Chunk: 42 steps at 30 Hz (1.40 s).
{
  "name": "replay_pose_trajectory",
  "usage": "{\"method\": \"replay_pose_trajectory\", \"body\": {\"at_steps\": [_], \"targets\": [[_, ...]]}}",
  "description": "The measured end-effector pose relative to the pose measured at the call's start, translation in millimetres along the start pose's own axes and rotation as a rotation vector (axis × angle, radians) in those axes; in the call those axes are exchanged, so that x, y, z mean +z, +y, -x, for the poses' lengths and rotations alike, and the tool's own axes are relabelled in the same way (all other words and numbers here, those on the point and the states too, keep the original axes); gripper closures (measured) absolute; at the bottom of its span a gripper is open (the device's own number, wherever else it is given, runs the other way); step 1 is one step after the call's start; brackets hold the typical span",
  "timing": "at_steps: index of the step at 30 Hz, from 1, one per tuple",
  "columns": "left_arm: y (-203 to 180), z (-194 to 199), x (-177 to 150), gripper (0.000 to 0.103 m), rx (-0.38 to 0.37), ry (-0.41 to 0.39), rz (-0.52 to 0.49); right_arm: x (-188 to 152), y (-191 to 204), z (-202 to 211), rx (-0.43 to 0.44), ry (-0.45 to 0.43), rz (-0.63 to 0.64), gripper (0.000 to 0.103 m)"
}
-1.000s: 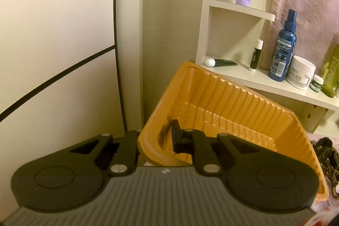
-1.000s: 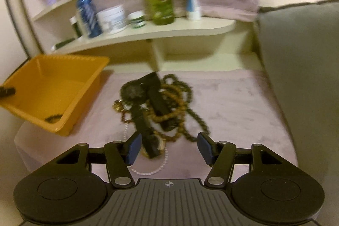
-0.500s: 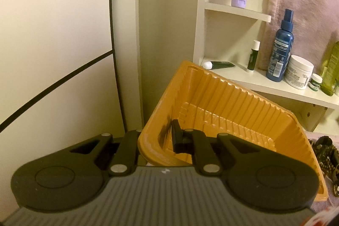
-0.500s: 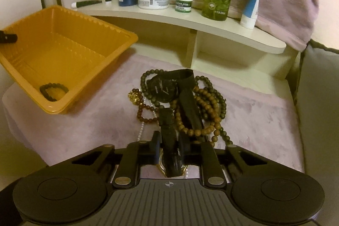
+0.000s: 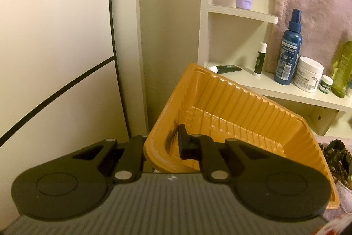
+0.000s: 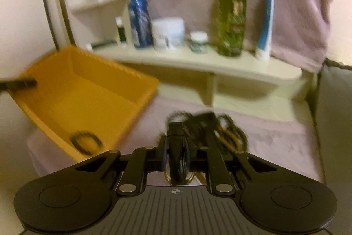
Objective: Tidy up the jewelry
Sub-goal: 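Carry the black watch into the orange tray and release it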
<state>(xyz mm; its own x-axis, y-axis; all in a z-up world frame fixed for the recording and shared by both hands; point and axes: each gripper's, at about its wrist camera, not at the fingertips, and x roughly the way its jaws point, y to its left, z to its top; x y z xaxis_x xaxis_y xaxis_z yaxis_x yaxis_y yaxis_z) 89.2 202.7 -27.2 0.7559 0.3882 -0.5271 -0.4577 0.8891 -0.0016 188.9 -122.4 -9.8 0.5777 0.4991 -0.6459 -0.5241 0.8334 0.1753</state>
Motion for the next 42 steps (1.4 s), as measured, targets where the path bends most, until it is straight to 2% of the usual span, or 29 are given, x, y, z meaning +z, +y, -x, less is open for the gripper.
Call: {"method": "replay_pose_trajectory", "body": {"at_steps": [8, 13, 20, 27, 32, 35, 37, 42], "targets": [[-1, -1, 1, 0.092, -0.003, -0.005, -0.006, 30, 19, -12, 0.222, -0.105, -0.096, 0.087], [-2, -2, 1, 0.092, -0.004, -0.014, -0.004, 31, 26, -45, 0.301, -0.071, -0.134, 0.087], [-4, -1, 2, 0.092, -0.011, -0.021, -0.012, 26, 27, -81, 0.306, -0.037, -0.147, 0.087], [-3, -1, 2, 0.092, -0.008, -0.018, -0.015, 25, 32, -105, 0.273, 0.003, -0.15, 0.087], [-4, -2, 3, 0.092, -0.006, -0.013, -0.017, 25, 31, -103, 0.24, -0.004, -0.164, 0.085], [-5, -3, 3, 0.092, -0.006, -0.011, -0.018, 25, 27, -97, 0.246, -0.005, -0.183, 0.074], [-5, -3, 3, 0.092, -0.004, -0.012, -0.021, 24, 26, -90, 0.237, -0.019, -0.177, 0.072], [-5, -3, 3, 0.092, -0.005, -0.013, -0.021, 22, 25, -77, 0.228, -0.014, -0.173, 0.071]]}}
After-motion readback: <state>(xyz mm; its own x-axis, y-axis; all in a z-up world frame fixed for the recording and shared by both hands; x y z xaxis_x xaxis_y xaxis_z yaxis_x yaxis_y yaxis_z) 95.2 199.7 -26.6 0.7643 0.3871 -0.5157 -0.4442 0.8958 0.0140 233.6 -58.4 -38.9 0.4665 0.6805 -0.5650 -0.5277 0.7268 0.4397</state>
